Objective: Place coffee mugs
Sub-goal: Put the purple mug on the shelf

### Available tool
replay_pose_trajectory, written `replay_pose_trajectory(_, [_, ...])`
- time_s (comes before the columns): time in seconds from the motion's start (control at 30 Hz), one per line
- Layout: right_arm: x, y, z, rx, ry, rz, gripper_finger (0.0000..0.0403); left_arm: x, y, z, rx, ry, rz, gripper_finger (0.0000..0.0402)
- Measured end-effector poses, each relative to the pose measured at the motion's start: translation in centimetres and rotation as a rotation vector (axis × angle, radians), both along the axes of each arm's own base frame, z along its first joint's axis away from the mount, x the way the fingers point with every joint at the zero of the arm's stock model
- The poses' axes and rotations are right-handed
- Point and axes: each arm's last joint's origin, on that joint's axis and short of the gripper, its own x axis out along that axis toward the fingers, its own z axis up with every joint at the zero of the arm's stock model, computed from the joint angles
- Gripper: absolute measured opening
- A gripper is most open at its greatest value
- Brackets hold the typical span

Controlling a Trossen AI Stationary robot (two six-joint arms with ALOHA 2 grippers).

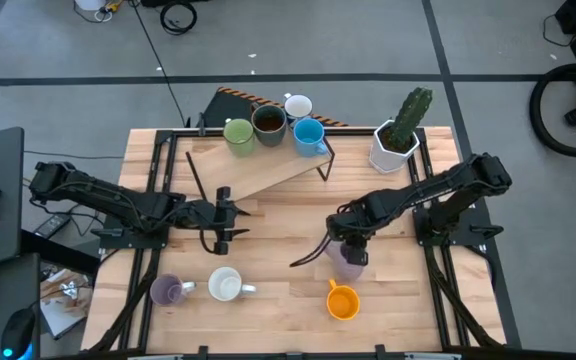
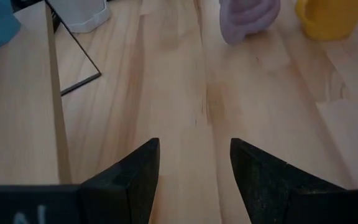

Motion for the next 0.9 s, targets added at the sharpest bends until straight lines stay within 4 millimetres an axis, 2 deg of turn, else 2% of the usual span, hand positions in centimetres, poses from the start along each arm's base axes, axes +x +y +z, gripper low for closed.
replay_pose_trajectory(0.17, [0.6, -1.8, 0.2, -0.026, -0.033, 0.022, 0.0026, 0.0, 0.0, 0.0, -0.009, -0.001, 0.008, 0.0203])
replay_pose_trajectory(0.27, [1.2, -3.1, 1.1, -0.032, -0.066, 0.022, 0.0026, 0.0, 0.1, 0.2, -0.003, 0.017, 0.024, 0.0203])
replay_pose_trajectory(0.43, [2.5, -4.6, 4.1, -0.048, -0.169, 0.047, 0.0026, 0.0, 0.1, 1.2, -0.01, 0.058, 0.044, 0.0203])
replay_pose_trajectory(0.67, [3.6, -5.2, 8.7, -0.089, -0.298, 0.038, 0.0026, -0.1, 0.1, 1.1, -0.01, 0.081, 0.043, 0.0203])
replay_pose_trajectory(0.77, [4.2, -5.3, 10.0, -0.121, -0.286, 0.034, 0.0026, -0.1, 0.1, 1.1, -0.035, 0.081, 0.038, 0.0203])
replay_pose_trajectory(0.9, [6.4, -5.1, 11.0, -0.148, -0.278, 0.116, 0.0026, -0.1, 0.0, 1.1, -0.05, 0.079, 0.041, 0.0203])
